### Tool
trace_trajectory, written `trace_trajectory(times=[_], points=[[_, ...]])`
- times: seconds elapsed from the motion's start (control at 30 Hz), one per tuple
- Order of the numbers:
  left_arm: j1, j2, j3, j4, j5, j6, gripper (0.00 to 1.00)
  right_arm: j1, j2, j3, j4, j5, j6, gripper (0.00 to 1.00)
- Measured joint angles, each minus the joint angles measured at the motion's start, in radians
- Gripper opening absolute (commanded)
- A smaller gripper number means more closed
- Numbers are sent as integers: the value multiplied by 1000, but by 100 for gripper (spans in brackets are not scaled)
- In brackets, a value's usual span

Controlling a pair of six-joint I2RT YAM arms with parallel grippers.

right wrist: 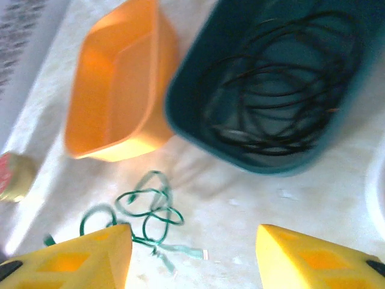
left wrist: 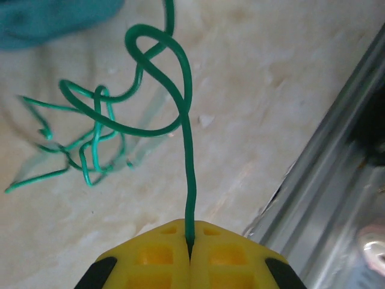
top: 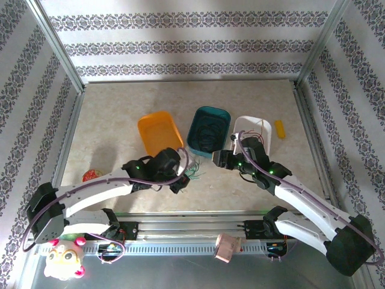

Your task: Untangle the cables

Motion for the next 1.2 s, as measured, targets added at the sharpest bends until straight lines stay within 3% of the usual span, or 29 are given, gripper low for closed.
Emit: trace_trajectory(times=[0.13,0.37,0.53,0.63,0.8,1.2], points=[[65,-22,0,22,104,-9,0,41,27,3,87,-122,1,55],[75,-22,0,53,197,-27,0,92,94,43,180,-211,4,48],[79,-23,-10,80,217,-38,0,101,163,68,216,-206,11,13],[80,-24,-23,95,213,-47,0,101,199,71,222,-188,21,5],[98,-72,-64,148,189,-70,0,102,205,64,237,-144,41,0],[243,-227,-192,296,257,-199,0,27,205,-71,286,-27,132,2]])
